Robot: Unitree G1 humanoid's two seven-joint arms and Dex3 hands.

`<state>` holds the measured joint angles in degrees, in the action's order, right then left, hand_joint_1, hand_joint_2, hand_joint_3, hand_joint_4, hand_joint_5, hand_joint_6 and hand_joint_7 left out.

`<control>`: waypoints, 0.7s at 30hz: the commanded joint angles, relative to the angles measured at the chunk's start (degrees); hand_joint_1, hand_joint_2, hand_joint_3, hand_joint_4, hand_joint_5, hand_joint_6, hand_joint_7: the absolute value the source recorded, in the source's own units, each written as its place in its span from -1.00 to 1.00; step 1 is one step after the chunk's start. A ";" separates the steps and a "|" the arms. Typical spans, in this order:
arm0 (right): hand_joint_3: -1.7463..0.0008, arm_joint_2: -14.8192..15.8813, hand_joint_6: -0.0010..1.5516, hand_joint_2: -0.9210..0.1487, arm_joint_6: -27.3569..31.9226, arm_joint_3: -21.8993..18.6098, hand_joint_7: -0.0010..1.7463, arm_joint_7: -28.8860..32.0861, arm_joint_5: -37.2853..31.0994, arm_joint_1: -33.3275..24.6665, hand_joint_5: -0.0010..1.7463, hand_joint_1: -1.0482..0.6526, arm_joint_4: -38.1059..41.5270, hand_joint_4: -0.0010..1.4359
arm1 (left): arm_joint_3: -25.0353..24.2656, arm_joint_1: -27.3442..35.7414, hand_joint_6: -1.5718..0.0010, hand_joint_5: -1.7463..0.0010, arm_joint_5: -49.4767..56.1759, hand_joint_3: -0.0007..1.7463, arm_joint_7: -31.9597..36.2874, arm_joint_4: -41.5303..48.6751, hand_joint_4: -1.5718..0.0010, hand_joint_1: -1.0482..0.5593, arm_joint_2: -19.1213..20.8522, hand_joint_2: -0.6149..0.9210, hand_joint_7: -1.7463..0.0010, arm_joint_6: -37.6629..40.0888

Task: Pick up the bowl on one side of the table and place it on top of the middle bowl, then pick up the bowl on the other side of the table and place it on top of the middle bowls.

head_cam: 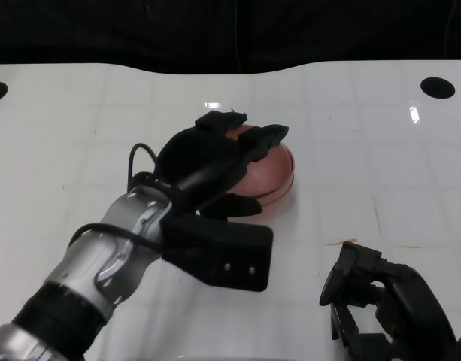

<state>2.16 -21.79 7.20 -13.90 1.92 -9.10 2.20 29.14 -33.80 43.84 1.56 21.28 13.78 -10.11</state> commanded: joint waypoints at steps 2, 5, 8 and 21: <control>-0.61 0.24 -0.05 0.02 -0.12 -0.04 0.86 0.08 0.37 -0.45 1.00 0.05 -0.71 0.23 | -4.38 5.25 0.60 0.31 -3.88 -0.70 2.52 -6.17 1.00 -0.37 3.19 1.00 0.93 -4.88; -0.61 0.27 -0.05 0.01 0.15 0.04 0.86 -0.19 0.68 -0.53 1.00 0.05 -0.96 0.24 | -7.39 9.02 0.50 0.15 -6.63 -0.71 4.96 -8.88 0.97 -0.32 4.25 1.00 0.90 -9.31; -0.61 0.35 -0.05 0.01 0.33 -0.09 0.86 -0.42 0.98 -0.46 1.00 0.05 -0.83 0.24 | -10.16 12.62 0.40 0.07 -8.51 -0.69 8.57 -10.17 0.88 -0.28 4.58 1.00 0.85 -14.02; -0.64 0.35 -0.05 0.03 1.72 -0.09 0.84 -0.52 1.28 -0.97 1.00 0.06 -1.96 0.26 | -19.87 23.83 0.05 -0.40 -12.81 -0.63 19.96 -7.55 0.24 0.01 6.41 0.96 0.40 -36.50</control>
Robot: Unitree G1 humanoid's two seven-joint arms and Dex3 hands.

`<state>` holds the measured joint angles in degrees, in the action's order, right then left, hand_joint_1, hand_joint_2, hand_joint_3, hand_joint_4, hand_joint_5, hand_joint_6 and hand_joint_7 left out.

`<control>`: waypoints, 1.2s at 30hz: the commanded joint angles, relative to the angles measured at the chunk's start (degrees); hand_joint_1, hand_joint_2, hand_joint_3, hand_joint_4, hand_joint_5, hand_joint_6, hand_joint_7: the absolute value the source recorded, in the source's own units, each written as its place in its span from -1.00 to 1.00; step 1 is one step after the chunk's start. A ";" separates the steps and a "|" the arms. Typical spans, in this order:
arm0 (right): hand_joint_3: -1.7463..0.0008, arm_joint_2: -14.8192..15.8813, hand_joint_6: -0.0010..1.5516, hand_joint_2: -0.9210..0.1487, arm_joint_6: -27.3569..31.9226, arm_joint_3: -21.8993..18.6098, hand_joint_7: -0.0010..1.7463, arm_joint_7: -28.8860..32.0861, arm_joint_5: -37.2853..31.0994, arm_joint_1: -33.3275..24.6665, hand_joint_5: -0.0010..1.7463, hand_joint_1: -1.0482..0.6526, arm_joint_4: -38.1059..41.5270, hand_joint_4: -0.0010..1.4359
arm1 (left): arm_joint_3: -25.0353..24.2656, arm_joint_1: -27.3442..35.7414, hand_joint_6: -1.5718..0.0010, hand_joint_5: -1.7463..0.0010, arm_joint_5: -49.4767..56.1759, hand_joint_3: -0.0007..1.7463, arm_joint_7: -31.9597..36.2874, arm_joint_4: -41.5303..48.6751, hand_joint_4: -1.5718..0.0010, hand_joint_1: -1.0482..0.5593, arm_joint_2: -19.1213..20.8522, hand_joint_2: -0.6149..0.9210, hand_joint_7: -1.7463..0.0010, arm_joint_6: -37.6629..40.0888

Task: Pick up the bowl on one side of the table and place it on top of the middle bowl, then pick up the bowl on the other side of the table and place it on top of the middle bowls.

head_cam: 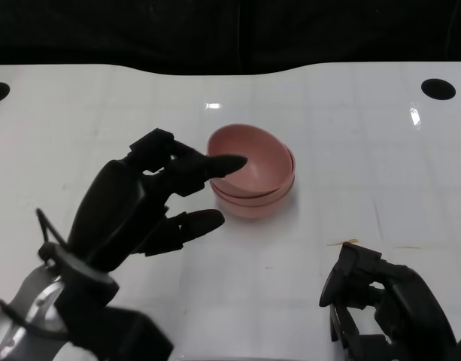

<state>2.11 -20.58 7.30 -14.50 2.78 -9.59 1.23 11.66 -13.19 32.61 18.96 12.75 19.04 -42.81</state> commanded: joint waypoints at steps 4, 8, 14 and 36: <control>-0.65 0.11 -0.04 0.05 0.97 -0.16 0.83 0.38 0.38 -0.45 1.00 0.06 -1.28 0.25 | -3.91 7.35 0.02 -0.34 -8.02 -0.11 1.30 3.78 0.12 0.10 -0.23 0.62 0.13 -9.48; -0.66 0.11 -0.03 0.05 1.60 -0.04 0.83 0.45 0.35 -0.62 1.00 0.06 -2.02 0.24 | -3.83 12.01 -0.15 -0.27 -17.18 0.16 -2.26 5.71 0.01 0.18 -1.92 0.50 0.16 -13.20; -0.65 0.08 -0.02 0.04 1.28 0.12 0.80 0.41 0.23 -0.80 1.00 0.07 -2.05 0.23 | -3.53 19.89 -0.14 -0.49 -31.26 0.08 -10.77 1.87 0.02 0.18 -4.65 0.62 -0.12 -9.42; -0.56 1.72 -0.01 -0.05 -0.75 -2.96 0.71 -2.60 2.57 1.12 1.00 0.09 2.01 0.16 | -8.01 26.01 -0.10 -0.99 -43.80 0.54 -25.66 -4.56 -0.16 0.12 -14.35 0.33 -0.74 9.49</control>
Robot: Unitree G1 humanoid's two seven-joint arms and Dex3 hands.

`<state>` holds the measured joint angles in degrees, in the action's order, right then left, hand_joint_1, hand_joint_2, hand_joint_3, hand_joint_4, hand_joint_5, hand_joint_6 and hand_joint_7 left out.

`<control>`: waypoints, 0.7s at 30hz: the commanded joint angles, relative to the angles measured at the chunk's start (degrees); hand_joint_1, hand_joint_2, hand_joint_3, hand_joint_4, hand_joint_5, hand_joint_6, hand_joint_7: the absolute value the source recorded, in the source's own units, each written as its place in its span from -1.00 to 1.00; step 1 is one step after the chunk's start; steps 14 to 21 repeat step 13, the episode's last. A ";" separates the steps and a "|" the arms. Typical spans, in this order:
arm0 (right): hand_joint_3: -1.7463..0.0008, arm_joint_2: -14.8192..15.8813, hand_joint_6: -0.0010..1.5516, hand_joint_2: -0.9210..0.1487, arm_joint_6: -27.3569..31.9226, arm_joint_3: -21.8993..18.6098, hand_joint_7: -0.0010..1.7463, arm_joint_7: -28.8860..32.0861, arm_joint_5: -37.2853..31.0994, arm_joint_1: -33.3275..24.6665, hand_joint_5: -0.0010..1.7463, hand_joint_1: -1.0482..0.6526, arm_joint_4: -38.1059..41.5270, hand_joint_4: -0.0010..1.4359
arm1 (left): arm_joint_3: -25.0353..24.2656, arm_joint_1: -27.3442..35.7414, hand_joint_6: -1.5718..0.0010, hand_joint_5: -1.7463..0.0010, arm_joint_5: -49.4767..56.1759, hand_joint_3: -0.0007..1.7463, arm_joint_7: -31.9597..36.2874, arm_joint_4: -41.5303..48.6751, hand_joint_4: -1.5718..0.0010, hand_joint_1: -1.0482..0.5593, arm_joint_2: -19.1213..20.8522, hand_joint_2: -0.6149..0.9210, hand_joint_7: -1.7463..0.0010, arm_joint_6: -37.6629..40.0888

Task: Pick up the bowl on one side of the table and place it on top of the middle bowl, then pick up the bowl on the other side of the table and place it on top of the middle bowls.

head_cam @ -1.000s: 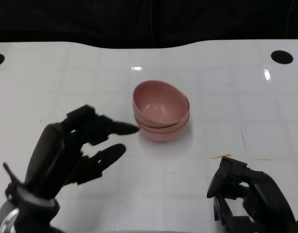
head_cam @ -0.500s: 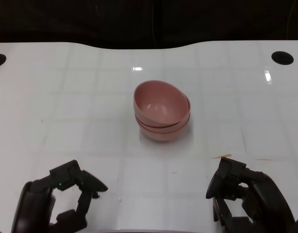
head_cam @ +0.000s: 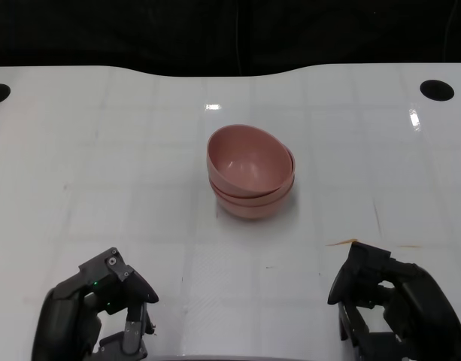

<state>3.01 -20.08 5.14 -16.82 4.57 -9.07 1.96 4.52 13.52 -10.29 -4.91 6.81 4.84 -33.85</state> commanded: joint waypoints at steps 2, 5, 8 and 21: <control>-0.57 0.74 0.00 -0.04 -2.61 -1.01 0.70 -0.42 0.50 1.09 1.00 0.09 2.69 0.16 | -1.33 -1.08 -0.10 -0.98 -1.70 0.56 -3.46 2.44 -0.16 0.13 -0.51 0.33 -0.73 0.51; -0.57 0.70 0.00 -0.03 -4.14 -1.19 0.68 -0.52 0.39 1.65 1.00 0.08 4.34 0.16 | -2.01 -1.44 -0.11 -0.93 -2.49 0.55 -5.23 3.40 -0.16 0.13 -1.18 0.34 -0.69 0.48; -0.58 0.71 0.00 -0.03 -4.23 -1.36 0.66 -0.30 0.18 2.02 0.99 0.08 5.33 0.14 | -2.85 -1.77 -0.14 -0.89 -2.88 0.50 -5.98 4.02 -0.18 0.12 -2.15 0.34 -0.65 0.83; -0.57 0.80 0.01 -0.04 -6.11 -1.58 0.65 -0.15 -0.29 2.77 0.98 0.09 7.22 0.14 | -3.85 -1.65 -0.15 -0.88 -2.74 0.52 -6.68 3.66 -0.20 0.12 -3.08 0.33 -0.65 1.88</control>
